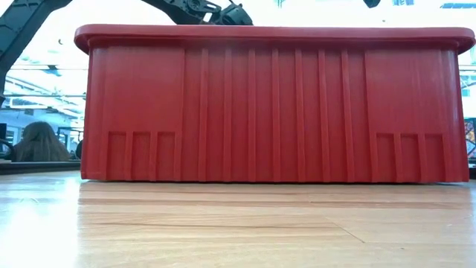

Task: Pick and place slides into bin
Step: Stack the black slipper in the red bin

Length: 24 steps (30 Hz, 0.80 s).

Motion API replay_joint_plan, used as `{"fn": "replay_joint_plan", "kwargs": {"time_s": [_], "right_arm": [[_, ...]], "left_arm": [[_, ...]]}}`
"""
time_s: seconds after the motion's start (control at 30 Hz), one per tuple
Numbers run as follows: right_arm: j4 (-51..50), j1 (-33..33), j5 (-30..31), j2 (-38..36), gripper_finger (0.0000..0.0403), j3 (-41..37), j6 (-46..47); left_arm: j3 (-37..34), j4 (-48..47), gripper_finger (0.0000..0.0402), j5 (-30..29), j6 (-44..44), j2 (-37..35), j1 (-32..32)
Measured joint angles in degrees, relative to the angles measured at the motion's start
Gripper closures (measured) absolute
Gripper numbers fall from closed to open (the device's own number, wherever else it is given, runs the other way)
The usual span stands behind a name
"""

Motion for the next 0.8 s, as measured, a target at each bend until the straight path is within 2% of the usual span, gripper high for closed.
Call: {"fn": "replay_joint_plan", "kwargs": {"time_s": [0.2,0.53,0.67,0.8], "right_arm": [[-1.0,0.0,0.1,0.0,0.0289,0.0,-1.1],[-2.1,0.0,0.2,0.0,0.0289,-0.2,-2.3],[-1.8,0.0,0.1,0.0,0.0289,-1.4,-0.3],[0.4,0.1,-0.3,0.0,0.0290,-4.3,1.9]], "left_arm": [[0.0,-3.8,0.0289,0.0,2.2,-0.2,0.0],[-0.1,-3.8,0.0289,0.1,2.8,-2.0,-0.7],[-0.1,-2.4,0.0289,0.7,9.0,-8.5,-2.0],[0.0,0.2,0.0289,5.3,18.2,-17.4,-4.1]]}}
